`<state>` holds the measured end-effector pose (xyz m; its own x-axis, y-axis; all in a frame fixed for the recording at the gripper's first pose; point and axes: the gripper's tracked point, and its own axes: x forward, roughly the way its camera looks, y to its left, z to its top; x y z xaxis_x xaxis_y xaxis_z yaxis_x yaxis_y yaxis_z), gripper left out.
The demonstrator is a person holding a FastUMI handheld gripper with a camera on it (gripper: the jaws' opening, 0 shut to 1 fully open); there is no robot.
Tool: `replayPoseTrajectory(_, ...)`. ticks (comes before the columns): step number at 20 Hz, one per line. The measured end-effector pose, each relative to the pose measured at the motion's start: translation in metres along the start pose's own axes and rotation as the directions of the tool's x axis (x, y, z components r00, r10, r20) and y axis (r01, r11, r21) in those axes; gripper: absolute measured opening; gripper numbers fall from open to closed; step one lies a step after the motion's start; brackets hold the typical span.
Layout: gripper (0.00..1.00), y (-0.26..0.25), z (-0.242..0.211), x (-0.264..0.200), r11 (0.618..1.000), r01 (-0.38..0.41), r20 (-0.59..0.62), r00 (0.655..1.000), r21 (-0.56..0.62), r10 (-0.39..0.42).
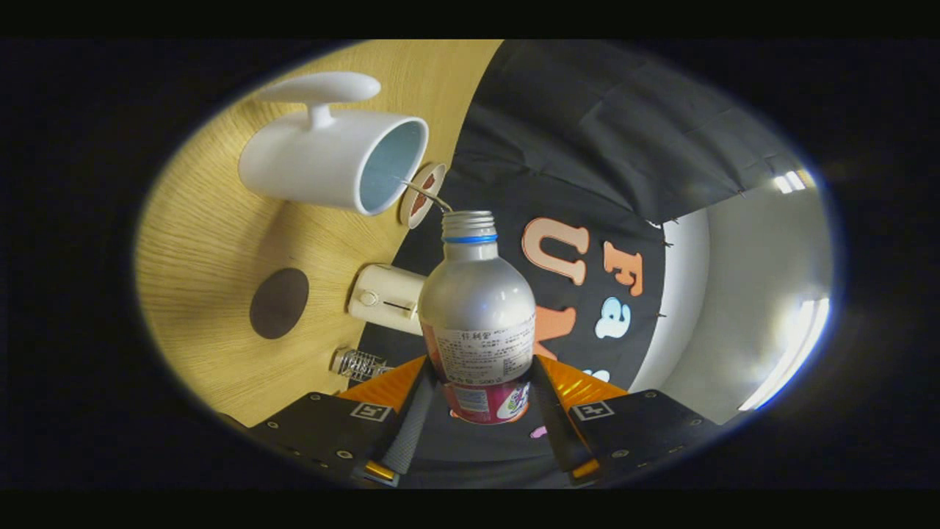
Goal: Take the bottle from table, then pour the juice into the cup, finally place the bottle on the coaster
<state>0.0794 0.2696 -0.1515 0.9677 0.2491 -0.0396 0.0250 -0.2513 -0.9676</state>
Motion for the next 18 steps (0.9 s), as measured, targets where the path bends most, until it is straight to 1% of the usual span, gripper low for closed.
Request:
replayPoseTrajectory(12,0.74,-0.0005,0.0025,0.0033,0.999,-0.001,0.027,1.0,-0.041,0.002)
replayPoseTrajectory(18,0.74,-0.0027,0.0055,0.0045,0.997,0.027,0.053,0.998,-0.076,-0.023)
